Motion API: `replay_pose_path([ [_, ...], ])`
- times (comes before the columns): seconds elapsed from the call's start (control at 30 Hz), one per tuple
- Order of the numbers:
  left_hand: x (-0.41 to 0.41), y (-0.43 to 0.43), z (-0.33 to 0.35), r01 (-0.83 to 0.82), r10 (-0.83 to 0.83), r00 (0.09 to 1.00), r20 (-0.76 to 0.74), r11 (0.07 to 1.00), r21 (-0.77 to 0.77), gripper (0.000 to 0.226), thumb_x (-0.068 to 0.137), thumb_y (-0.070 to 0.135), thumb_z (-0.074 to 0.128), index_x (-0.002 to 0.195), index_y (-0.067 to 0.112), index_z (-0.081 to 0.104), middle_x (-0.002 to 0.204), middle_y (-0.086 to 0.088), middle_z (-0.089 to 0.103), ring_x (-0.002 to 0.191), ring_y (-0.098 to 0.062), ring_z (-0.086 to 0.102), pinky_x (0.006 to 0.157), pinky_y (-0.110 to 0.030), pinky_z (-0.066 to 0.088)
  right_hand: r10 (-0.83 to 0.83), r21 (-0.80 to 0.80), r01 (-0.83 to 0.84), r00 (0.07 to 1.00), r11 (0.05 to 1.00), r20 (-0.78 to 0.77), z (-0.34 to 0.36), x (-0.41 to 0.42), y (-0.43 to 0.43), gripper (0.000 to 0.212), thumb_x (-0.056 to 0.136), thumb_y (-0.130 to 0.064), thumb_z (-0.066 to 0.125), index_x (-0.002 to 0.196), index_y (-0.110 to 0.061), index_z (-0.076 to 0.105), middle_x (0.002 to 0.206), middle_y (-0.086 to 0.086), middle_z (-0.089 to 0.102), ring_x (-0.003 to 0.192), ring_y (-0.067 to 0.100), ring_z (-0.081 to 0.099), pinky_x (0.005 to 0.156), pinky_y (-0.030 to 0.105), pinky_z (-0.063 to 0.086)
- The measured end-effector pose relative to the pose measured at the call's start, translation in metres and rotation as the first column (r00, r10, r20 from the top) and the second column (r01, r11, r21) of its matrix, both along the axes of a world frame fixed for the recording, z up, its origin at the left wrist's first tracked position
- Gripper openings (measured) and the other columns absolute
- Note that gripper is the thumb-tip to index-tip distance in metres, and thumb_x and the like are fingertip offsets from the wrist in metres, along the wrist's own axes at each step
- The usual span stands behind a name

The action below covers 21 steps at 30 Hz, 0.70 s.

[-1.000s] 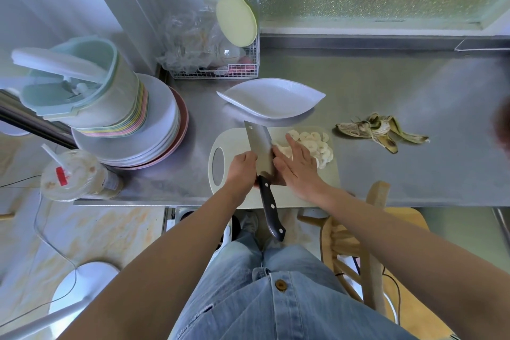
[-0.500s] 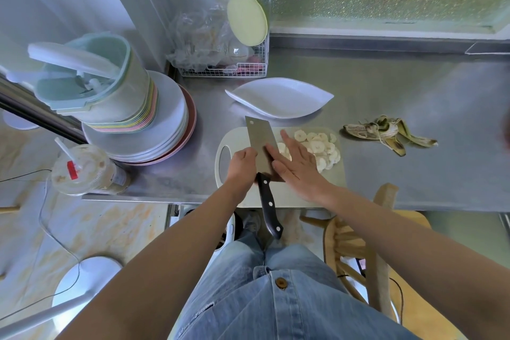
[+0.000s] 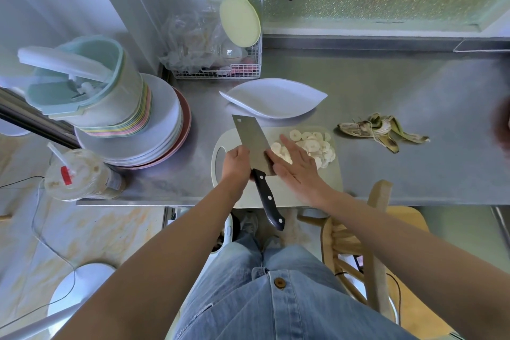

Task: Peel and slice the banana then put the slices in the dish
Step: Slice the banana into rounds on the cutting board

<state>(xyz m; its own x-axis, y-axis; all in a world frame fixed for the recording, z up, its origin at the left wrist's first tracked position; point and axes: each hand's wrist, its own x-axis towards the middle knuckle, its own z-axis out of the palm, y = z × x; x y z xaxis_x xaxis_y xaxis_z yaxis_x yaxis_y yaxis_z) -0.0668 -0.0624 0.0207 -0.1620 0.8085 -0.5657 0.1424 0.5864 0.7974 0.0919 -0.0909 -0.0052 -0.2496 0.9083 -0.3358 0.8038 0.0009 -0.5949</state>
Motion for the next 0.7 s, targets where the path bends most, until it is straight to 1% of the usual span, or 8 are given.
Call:
replay_pose_path([
  [0.07,0.001,0.000,-0.002,0.013,-0.013,1.000,-0.006,1.000,0.027,0.027,0.092,0.007,0.034,0.065,0.012,0.033,0.063,-0.002,0.033,0.050,-0.018,0.036,0.037,-0.018,0.031,-0.098,-0.073,0.097,0.995,0.993,-0.021,0.002,-0.004,0.003,0.051,0.099,-0.052,0.018,0.148,-0.039,0.020,0.159,-0.009,-0.009,0.146,0.019,-0.010,0.115,0.045,-0.002],
  [0.13,0.002,-0.001,-0.004,0.040,-0.039,0.999,-0.021,0.998,0.042,0.031,0.092,0.007,0.033,0.063,0.014,0.029,0.063,-0.004,0.030,0.049,-0.016,0.033,0.034,-0.015,0.028,-0.231,-0.183,0.211,0.969,0.960,-0.093,0.006,-0.009,0.008,0.049,0.101,-0.048,0.019,0.149,-0.035,0.018,0.159,-0.009,-0.012,0.146,0.022,-0.014,0.116,0.046,-0.006],
  [0.23,0.004,-0.002,-0.007,0.083,-0.081,0.996,-0.046,0.996,0.045,0.029,0.094,0.011,0.034,0.065,0.013,0.033,0.065,-0.006,0.033,0.053,-0.018,0.034,0.036,-0.015,0.030,-0.298,-0.288,0.241,0.939,0.927,-0.171,0.019,-0.019,0.011,0.051,0.101,-0.048,0.018,0.150,-0.033,0.013,0.158,-0.011,-0.013,0.145,0.021,-0.017,0.117,0.045,-0.008],
  [0.3,0.006,-0.001,-0.009,0.088,-0.087,0.996,-0.020,0.995,0.041,0.022,0.093,0.014,0.035,0.072,0.011,0.041,0.069,-0.011,0.039,0.058,-0.021,0.040,0.043,-0.021,0.035,-0.297,-0.295,0.238,0.939,0.926,-0.174,0.024,-0.024,0.012,0.052,0.101,-0.047,0.019,0.151,-0.032,0.009,0.158,-0.011,-0.013,0.145,0.020,-0.017,0.117,0.045,-0.008],
  [0.4,0.007,0.000,-0.009,0.077,-0.077,0.997,-0.007,0.997,0.027,0.019,0.091,0.015,0.035,0.076,0.011,0.045,0.071,-0.012,0.045,0.055,-0.022,0.044,0.051,-0.029,0.038,-0.270,-0.273,0.225,0.953,0.935,-0.140,0.024,-0.025,0.013,0.052,0.102,-0.046,0.017,0.151,-0.032,0.009,0.159,-0.009,-0.012,0.145,0.019,-0.016,0.116,0.045,-0.008],
  [0.5,0.008,0.001,-0.010,0.065,-0.065,0.998,-0.013,0.998,0.026,0.021,0.091,0.014,0.035,0.072,0.010,0.042,0.066,-0.010,0.041,0.053,-0.021,0.041,0.050,-0.029,0.037,-0.266,-0.256,0.225,0.954,0.940,-0.136,0.023,-0.023,0.014,0.048,0.101,-0.048,0.016,0.148,-0.040,0.017,0.159,-0.009,-0.008,0.145,0.019,-0.015,0.115,0.044,-0.008],
  [0.57,0.009,0.002,-0.009,0.053,-0.053,0.998,-0.021,0.998,0.020,0.025,0.091,0.013,0.034,0.066,0.013,0.036,0.061,-0.006,0.036,0.051,-0.020,0.037,0.048,-0.028,0.034,-0.302,-0.255,0.255,0.940,0.932,-0.161,0.025,-0.022,0.015,0.046,0.101,-0.050,0.017,0.146,-0.043,0.022,0.159,-0.011,-0.005,0.145,0.018,-0.014,0.115,0.043,-0.008],
  [0.7,0.010,0.000,-0.008,0.058,-0.057,0.998,-0.033,0.998,0.024,0.026,0.091,0.014,0.034,0.066,0.014,0.033,0.060,-0.005,0.034,0.044,-0.017,0.039,0.052,-0.029,0.034,-0.412,-0.358,0.328,0.891,0.874,-0.190,0.036,-0.021,0.016,0.052,0.101,-0.050,0.020,0.150,-0.033,0.012,0.160,-0.007,-0.006,0.146,0.022,-0.011,0.116,0.044,-0.006],
])
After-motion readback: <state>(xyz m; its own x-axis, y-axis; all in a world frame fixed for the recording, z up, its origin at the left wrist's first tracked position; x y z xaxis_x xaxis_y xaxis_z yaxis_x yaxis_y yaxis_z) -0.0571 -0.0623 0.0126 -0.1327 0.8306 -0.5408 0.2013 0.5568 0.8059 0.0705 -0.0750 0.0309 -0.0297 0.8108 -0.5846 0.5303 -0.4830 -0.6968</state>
